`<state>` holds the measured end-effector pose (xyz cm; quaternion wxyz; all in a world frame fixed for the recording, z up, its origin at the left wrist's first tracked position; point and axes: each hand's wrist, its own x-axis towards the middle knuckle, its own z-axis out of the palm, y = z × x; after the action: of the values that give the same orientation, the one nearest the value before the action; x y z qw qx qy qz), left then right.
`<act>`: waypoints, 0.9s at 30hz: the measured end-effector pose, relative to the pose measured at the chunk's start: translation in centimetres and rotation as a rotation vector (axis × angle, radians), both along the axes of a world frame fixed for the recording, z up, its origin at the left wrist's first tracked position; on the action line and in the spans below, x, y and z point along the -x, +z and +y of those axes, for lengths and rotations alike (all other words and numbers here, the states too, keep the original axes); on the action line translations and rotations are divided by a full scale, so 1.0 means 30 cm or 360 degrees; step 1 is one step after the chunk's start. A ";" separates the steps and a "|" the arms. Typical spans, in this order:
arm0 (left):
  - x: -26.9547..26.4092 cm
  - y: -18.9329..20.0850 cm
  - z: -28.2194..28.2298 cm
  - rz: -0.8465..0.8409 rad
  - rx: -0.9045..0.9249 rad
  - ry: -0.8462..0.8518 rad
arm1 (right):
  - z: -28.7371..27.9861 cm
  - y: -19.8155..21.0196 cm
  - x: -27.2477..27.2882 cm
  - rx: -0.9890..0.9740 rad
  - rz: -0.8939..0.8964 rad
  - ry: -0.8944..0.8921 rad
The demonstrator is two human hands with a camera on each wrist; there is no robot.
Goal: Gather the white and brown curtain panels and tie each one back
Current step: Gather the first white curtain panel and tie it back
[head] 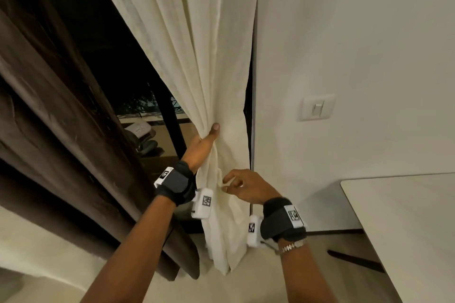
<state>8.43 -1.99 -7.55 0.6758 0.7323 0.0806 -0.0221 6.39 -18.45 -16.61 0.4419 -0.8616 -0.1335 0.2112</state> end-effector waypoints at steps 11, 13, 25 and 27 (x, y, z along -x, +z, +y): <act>-0.020 -0.069 -0.003 0.0049 -0.0045 -0.0012 | 0.024 -0.038 -0.035 -0.0294 -0.0247 -0.0159; -0.019 -0.069 0.002 0.0059 -0.0055 -0.0019 | 0.005 -0.013 -0.041 -0.0387 -0.0160 -0.0159; -0.045 -0.086 -0.011 0.0107 -0.0009 -0.0014 | 0.003 -0.025 -0.041 -0.0269 -0.0151 -0.0091; -0.046 -0.084 -0.003 0.0101 -0.0030 -0.0026 | -0.002 -0.035 -0.054 -0.0279 -0.0233 -0.0173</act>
<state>9.82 -2.09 -10.08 0.6658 0.7383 0.0960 -0.0501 8.03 -18.53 -17.65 0.5153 -0.8388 -0.1364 0.1110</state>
